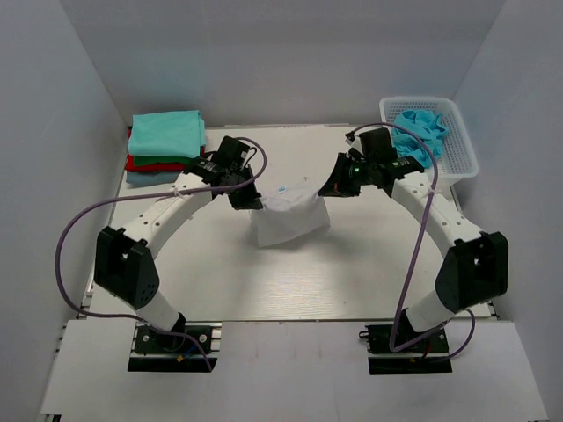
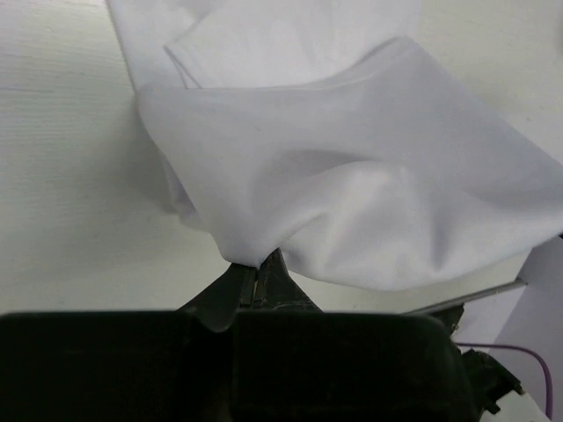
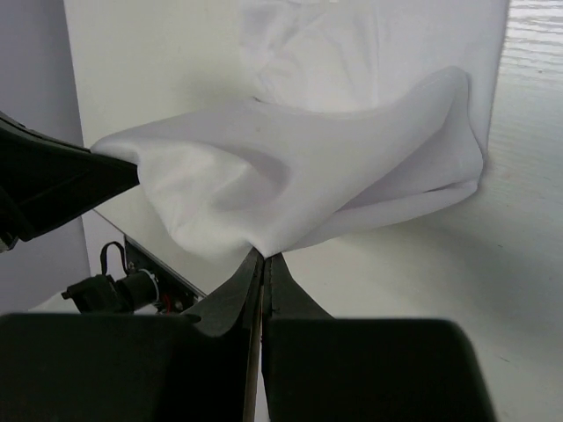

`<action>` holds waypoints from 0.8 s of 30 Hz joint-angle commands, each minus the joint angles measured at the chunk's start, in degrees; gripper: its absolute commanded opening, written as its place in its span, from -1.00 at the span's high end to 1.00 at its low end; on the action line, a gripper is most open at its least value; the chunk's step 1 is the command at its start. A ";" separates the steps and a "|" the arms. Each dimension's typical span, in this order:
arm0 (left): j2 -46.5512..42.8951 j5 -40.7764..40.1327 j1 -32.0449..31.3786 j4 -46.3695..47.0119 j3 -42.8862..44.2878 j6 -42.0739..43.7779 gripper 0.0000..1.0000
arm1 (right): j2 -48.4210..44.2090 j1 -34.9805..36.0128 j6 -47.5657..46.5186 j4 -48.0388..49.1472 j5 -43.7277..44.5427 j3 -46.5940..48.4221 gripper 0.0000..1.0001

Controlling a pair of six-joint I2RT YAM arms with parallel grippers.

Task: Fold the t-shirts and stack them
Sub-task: Fold the long partially folded tshirt into a neat square

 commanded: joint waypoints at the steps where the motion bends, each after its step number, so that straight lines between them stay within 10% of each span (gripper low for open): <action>1: 2.56 -1.12 2.22 -0.12 2.50 0.86 1.00 | 2.96 -1.50 1.25 0.08 -0.02 4.22 1.00; 24: 23.83 4.42 13.03 4.72 17.79 0.95 1.00 | 33.81 -6.42 0.81 6.06 -4.68 26.90 1.00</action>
